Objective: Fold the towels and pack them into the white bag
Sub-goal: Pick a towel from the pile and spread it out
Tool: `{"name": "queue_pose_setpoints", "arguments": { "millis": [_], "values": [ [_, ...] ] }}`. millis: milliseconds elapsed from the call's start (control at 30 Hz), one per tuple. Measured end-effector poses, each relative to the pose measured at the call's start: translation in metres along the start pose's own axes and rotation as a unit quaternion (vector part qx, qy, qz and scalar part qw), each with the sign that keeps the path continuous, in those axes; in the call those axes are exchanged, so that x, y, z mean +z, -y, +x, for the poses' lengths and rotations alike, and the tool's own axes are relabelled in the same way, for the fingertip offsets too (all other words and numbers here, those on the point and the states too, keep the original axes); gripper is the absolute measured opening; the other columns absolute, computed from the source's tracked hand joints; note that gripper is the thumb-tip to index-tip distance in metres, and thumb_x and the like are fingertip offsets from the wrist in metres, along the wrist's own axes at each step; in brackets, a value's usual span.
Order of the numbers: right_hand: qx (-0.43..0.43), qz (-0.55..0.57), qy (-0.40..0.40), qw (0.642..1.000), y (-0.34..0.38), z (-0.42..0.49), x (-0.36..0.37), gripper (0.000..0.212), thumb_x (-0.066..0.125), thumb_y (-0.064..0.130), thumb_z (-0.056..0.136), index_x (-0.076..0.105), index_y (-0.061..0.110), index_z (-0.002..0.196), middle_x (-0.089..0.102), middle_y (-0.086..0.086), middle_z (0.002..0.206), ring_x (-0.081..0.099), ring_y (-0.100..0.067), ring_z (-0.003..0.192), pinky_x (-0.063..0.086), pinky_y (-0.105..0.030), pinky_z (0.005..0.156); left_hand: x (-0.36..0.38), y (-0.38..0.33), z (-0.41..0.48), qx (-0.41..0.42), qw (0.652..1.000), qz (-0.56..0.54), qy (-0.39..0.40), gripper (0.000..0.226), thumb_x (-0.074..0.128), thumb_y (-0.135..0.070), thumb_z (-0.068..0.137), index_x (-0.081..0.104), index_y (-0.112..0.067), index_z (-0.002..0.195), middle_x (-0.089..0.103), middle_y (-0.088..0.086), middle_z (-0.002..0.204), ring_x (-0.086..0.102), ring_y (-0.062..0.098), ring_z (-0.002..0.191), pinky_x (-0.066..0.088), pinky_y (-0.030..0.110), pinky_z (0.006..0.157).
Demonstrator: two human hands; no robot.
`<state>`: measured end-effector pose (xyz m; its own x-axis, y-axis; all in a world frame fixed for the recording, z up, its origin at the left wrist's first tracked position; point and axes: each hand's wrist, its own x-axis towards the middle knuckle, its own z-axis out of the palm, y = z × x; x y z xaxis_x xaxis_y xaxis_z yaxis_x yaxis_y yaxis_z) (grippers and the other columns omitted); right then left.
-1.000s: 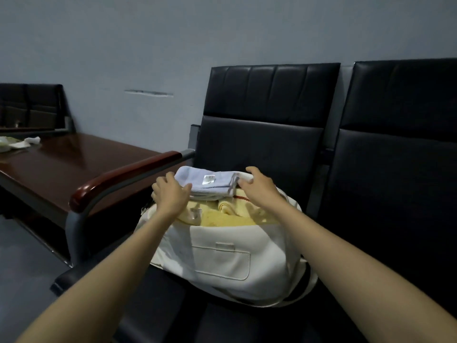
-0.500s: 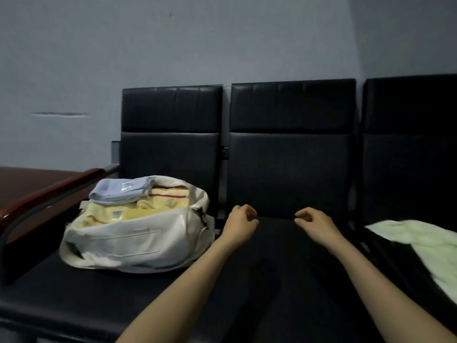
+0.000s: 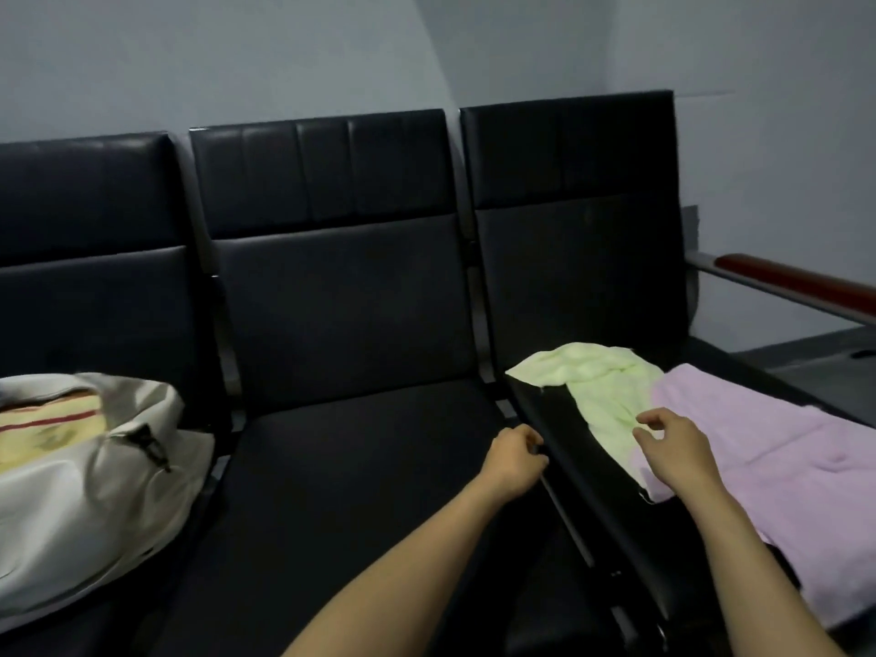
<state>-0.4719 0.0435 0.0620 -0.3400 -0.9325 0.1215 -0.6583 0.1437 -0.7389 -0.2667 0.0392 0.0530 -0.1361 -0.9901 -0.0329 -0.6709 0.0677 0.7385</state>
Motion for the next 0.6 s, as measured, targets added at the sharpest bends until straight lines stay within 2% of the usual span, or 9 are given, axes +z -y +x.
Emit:
{"name": "queue_pose_setpoints", "arguments": {
  "millis": [233,333,400,467,533,600],
  "values": [
    [0.061,-0.153,0.051,0.985,-0.044,0.019,0.003,0.046,0.059,0.019,0.09,0.049,0.017,0.135,0.044,-0.015,0.134,0.035,-0.034,0.127,0.039,-0.037,0.098,0.059,-0.03,0.036,0.046,0.998,-0.005,0.047,0.044,0.061,-0.015,0.089,0.054,-0.01,0.132,0.056,0.012,0.128,0.056,0.025,0.115,0.042,0.028,0.099],
    [0.084,-0.188,0.074,0.976,-0.054,0.02,0.004,0.059,0.06,0.02,0.088,0.038,0.016,0.142,0.037,-0.016,0.138,0.033,-0.035,0.127,0.037,-0.036,0.1,0.085,-0.04,0.043,0.076,0.994,-0.004,0.08,0.049,0.061,-0.011,0.088,0.051,-0.009,0.136,0.055,0.013,0.13,0.057,0.025,0.112,0.04,0.024,0.095],
    [0.101,-0.172,0.048,0.979,-0.059,0.023,0.005,0.063,0.061,0.02,0.087,0.032,0.012,0.143,0.037,-0.019,0.137,0.035,-0.036,0.126,0.036,-0.037,0.1,0.101,-0.044,0.042,0.083,0.991,-0.004,0.101,0.053,0.063,-0.011,0.086,0.049,-0.011,0.138,0.055,0.012,0.13,0.058,0.024,0.11,0.04,0.023,0.093],
    [0.134,-0.151,0.025,0.979,-0.063,0.026,0.005,0.055,0.058,0.02,0.091,0.034,0.007,0.138,0.038,-0.02,0.136,0.036,-0.036,0.126,0.036,-0.038,0.101,0.115,-0.045,0.042,0.09,0.989,0.002,0.119,0.056,0.064,-0.013,0.085,0.048,-0.013,0.139,0.055,0.012,0.13,0.056,0.025,0.113,0.041,0.026,0.097],
    [0.163,-0.147,0.02,0.975,-0.07,0.027,0.005,0.038,0.05,0.018,0.096,0.04,0.004,0.13,0.041,-0.02,0.134,0.039,-0.036,0.124,0.038,-0.039,0.098,0.126,-0.046,0.042,0.098,0.987,0.023,0.122,0.055,0.064,-0.015,0.085,0.05,-0.013,0.138,0.056,0.014,0.129,0.053,0.028,0.117,0.042,0.033,0.101],
    [0.162,-0.152,0.007,0.975,-0.07,0.026,0.003,0.027,0.042,0.016,0.098,0.045,0.006,0.124,0.044,-0.019,0.129,0.042,-0.037,0.119,0.04,-0.041,0.093,0.128,-0.046,0.045,0.088,0.99,0.007,0.114,0.05,0.063,-0.015,0.086,0.054,-0.011,0.134,0.058,0.013,0.126,0.053,0.028,0.117,0.041,0.029,0.1]
  ]
}}
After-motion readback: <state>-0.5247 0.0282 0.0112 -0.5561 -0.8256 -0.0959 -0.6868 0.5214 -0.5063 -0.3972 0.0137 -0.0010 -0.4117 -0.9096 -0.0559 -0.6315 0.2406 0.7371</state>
